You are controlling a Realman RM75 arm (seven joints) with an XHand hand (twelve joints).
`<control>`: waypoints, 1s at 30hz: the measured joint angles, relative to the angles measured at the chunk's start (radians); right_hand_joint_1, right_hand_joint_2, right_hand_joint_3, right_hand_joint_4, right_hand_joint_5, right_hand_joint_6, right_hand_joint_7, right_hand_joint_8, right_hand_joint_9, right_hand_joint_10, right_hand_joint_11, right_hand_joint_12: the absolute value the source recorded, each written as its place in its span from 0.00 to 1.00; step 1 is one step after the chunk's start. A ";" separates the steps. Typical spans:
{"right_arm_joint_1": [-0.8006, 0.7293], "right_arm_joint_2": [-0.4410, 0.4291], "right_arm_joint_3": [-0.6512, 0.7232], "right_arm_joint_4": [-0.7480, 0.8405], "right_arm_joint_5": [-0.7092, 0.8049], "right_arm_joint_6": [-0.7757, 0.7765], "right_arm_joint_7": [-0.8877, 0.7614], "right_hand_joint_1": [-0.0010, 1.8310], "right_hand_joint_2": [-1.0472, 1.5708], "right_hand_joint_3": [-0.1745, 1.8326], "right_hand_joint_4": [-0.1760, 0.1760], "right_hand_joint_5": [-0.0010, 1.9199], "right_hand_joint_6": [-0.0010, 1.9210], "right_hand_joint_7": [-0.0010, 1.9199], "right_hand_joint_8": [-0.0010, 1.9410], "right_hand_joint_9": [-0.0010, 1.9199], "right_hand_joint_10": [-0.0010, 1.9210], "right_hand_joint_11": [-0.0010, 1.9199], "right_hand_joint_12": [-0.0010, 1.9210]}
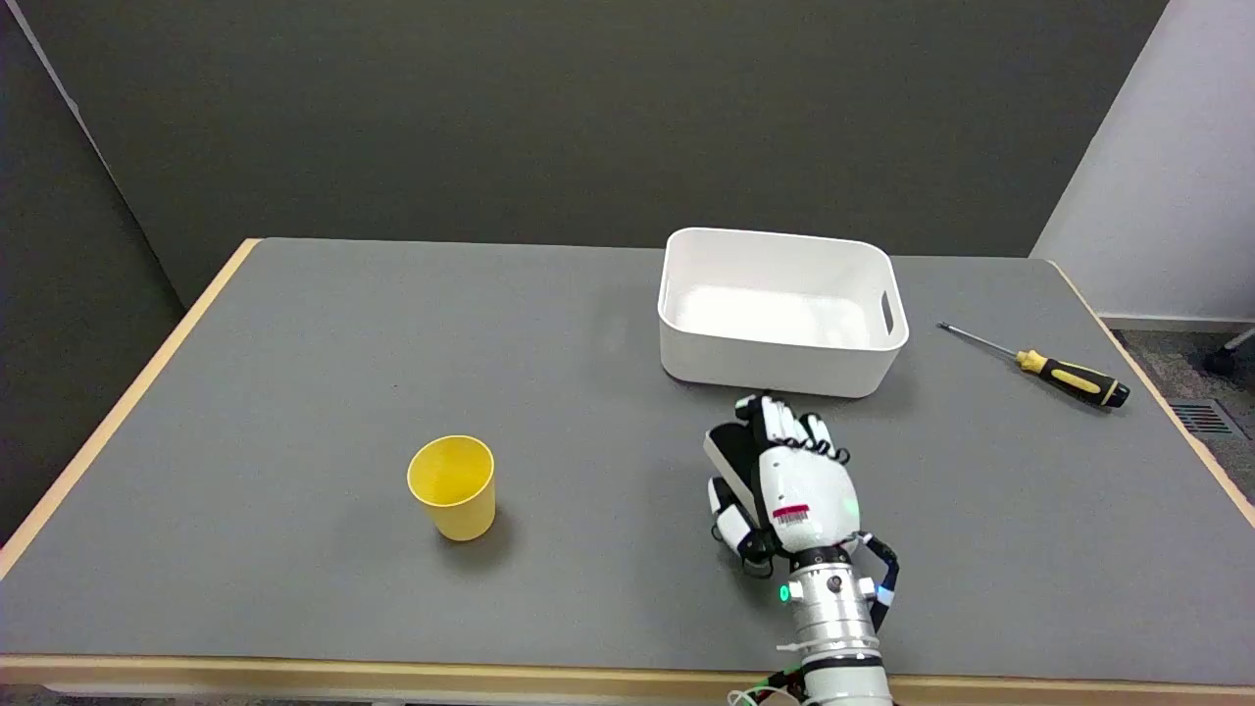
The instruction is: Place the blackboard eraser into the white container.
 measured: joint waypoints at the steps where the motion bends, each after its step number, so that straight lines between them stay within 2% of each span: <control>1: 0.001 0.001 0.004 0.000 -0.018 0.003 0.000 0.69 0.86 0.33 0.00 0.13 0.58 0.23 1.00 0.32 1.00 0.16 1.00; 2: 0.002 0.002 0.009 0.000 -0.037 0.006 0.000 0.66 0.86 0.34 0.00 0.13 0.59 0.23 1.00 0.36 1.00 0.18 1.00; 4: 0.005 0.006 0.020 0.001 -0.077 0.010 0.000 0.66 0.86 0.35 0.00 0.13 0.59 0.24 1.00 0.36 1.00 0.20 1.00; 17: 0.054 0.047 0.148 0.063 -0.334 -0.007 0.010 0.67 0.85 0.36 0.00 0.13 0.59 0.24 1.00 0.38 1.00 0.18 1.00; 23: 0.139 0.075 0.218 0.035 -0.352 -0.056 0.059 0.67 0.85 0.35 0.00 0.13 0.59 0.24 1.00 0.38 1.00 0.16 1.00; 30: 0.286 0.105 0.266 -0.110 -0.279 -0.147 0.144 0.66 0.86 0.35 0.00 0.13 0.60 0.24 1.00 0.36 1.00 0.12 1.00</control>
